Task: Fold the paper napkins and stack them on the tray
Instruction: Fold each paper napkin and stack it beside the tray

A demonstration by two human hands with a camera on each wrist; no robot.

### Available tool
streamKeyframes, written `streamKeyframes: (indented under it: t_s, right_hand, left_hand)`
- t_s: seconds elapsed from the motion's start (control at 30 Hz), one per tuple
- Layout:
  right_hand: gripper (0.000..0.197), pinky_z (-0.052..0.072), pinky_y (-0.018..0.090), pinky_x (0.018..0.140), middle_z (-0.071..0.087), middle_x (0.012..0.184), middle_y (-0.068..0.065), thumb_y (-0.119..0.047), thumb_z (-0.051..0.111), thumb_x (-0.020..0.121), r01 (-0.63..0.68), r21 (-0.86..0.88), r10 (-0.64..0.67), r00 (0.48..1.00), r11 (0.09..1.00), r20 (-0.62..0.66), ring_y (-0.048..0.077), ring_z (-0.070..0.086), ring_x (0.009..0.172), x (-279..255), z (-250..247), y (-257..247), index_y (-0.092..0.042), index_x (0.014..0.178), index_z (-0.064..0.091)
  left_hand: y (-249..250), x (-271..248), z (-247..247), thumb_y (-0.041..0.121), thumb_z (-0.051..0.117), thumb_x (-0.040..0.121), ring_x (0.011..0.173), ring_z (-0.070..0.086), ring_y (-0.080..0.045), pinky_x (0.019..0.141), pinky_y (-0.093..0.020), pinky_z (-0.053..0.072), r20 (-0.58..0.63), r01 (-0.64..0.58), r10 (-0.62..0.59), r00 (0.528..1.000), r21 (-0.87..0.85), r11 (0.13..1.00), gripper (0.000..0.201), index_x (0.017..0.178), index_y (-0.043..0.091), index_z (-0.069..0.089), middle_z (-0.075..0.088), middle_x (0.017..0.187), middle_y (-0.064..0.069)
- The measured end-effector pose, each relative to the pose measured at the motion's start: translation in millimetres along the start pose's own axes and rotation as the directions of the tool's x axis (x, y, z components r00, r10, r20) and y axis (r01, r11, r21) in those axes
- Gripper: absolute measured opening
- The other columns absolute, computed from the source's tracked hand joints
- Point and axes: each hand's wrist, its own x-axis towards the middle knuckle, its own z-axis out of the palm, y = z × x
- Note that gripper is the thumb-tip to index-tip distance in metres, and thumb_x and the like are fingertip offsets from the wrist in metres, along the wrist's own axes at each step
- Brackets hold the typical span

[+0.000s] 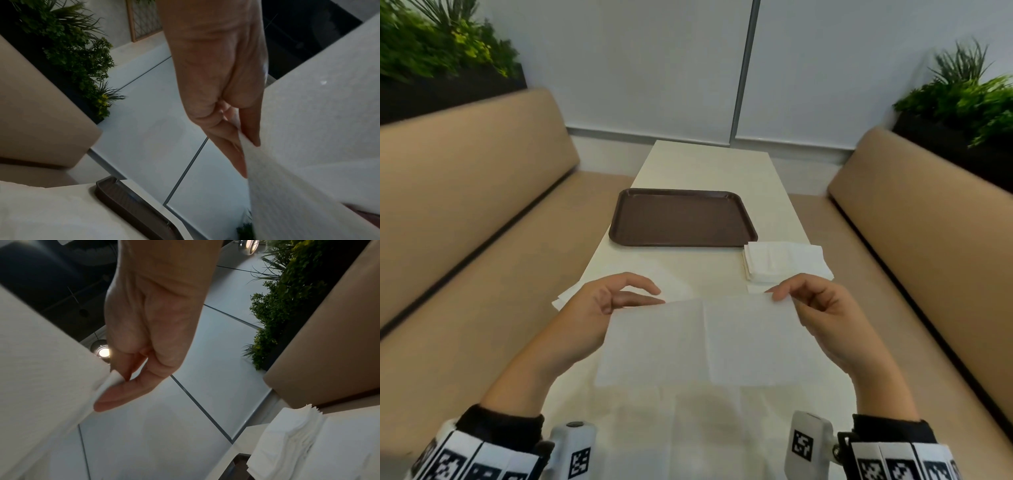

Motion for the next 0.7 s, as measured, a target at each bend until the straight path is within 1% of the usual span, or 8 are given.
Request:
streamKeyframes:
  t_s: [0.07, 0.17, 0.33, 0.4, 0.47, 0.57, 0.6, 0.7]
  right_hand:
    - [0.025, 0.045, 0.01, 0.058, 0.069, 0.072, -0.001, 0.014, 0.044, 0.092, -0.002, 0.006, 0.002, 1.0, 1.0, 0.002, 0.006, 0.062, 0.062, 0, -3, 1, 0.0, 0.081, 0.062]
    - [0.025, 0.046, 0.014, 0.059, 0.067, 0.073, 0.001, 0.01, 0.043, 0.094, -0.006, 0.011, 0.006, 1.0, 1.0, 0.011, 0.01, 0.061, 0.065, 0, -7, 6, -0.002, 0.082, 0.061]
    - [0.047, 0.048, 0.02, 0.068, 0.062, 0.076, 0.001, 0.01, 0.038, 0.096, -0.041, -0.018, 0.042, 0.999, 0.999, 0.035, 0.015, 0.057, 0.072, 2, -9, 14, -0.019, 0.072, 0.067]
    - [0.054, 0.048, 0.024, 0.074, 0.063, 0.08, 0.001, 0.015, 0.033, 0.093, -0.072, -0.045, 0.073, 0.996, 0.996, 0.042, 0.016, 0.058, 0.078, 1, -10, 16, -0.02, 0.069, 0.066]
    - [0.054, 0.047, 0.029, 0.078, 0.066, 0.089, -0.003, 0.017, 0.031, 0.087, -0.091, -0.066, 0.095, 0.994, 0.994, 0.061, 0.015, 0.06, 0.088, 0, -14, 18, -0.019, 0.067, 0.066]
    - [0.033, 0.047, 0.029, 0.093, 0.061, 0.123, -0.009, -0.005, 0.046, 0.074, -0.047, -0.111, 0.076, 0.959, 0.993, 0.273, 0.013, 0.058, 0.117, -1, -10, 13, -0.024, 0.08, 0.071]
    - [0.029, 0.044, 0.028, 0.101, 0.055, 0.133, -0.011, -0.014, 0.05, 0.073, -0.016, -0.159, 0.074, 0.926, 0.987, 0.37, 0.011, 0.052, 0.126, 0, -4, 9, -0.027, 0.086, 0.072]
    - [0.023, 0.035, 0.026, 0.109, 0.05, 0.138, -0.014, -0.031, 0.059, 0.082, 0.089, -0.302, 0.074, 0.869, 0.949, 0.489, 0.004, 0.042, 0.132, 7, 22, 5, -0.024, 0.098, 0.074]
  left_hand:
    - [0, 0, -3, 0.003, 0.068, 0.083, 0.074, 0.069, -0.019, 0.062, -0.023, 0.054, 0.007, -0.037, 0.037, 0.999, 0.044, 0.998, 0.02, 0.084, 0.023, 0.07, 0.075, 0.092, -0.009]
    - [2, -1, -6, 0.022, 0.067, 0.074, 0.078, 0.066, -0.013, 0.068, -0.017, 0.05, 0.044, -0.108, 0.104, 0.994, 0.079, 0.991, 0.009, 0.082, 0.019, 0.071, 0.071, 0.086, 0.0]
    - [2, 1, -8, 0.01, 0.052, 0.081, 0.087, 0.064, -0.01, 0.077, -0.015, 0.047, 0.106, -0.189, 0.172, 0.979, 0.182, 0.965, 0.025, 0.082, 0.022, 0.074, 0.068, 0.086, 0.004]
    - [3, 0, -10, 0.003, 0.049, 0.076, 0.093, 0.062, -0.012, 0.08, -0.017, 0.047, 0.15, -0.194, 0.165, 0.975, 0.206, 0.959, 0.032, 0.085, 0.021, 0.074, 0.065, 0.091, 0.002]
    - [10, -1, -9, 0.009, 0.053, 0.069, 0.096, 0.06, -0.014, 0.081, -0.017, 0.047, 0.193, -0.175, 0.137, 0.972, 0.202, 0.964, 0.029, 0.086, 0.019, 0.074, 0.063, 0.095, 0.001]
    - [21, 5, 2, 0.03, 0.068, 0.073, 0.092, 0.062, -0.011, 0.076, -0.017, 0.048, 0.246, -0.219, 0.144, 0.959, 0.312, 0.925, 0.016, 0.085, 0.024, 0.075, 0.064, 0.094, 0.005]
    - [25, 10, 9, 0.028, 0.073, 0.076, 0.09, 0.062, -0.011, 0.074, -0.018, 0.049, 0.261, -0.241, 0.15, 0.954, 0.365, 0.899, 0.007, 0.083, 0.027, 0.075, 0.064, 0.092, 0.006]
    - [34, 29, 28, 0.011, 0.07, 0.084, 0.089, 0.063, -0.011, 0.071, -0.021, 0.052, 0.366, -0.341, 0.156, 0.917, 0.521, 0.783, 0.02, 0.08, 0.03, 0.074, 0.065, 0.089, 0.01]
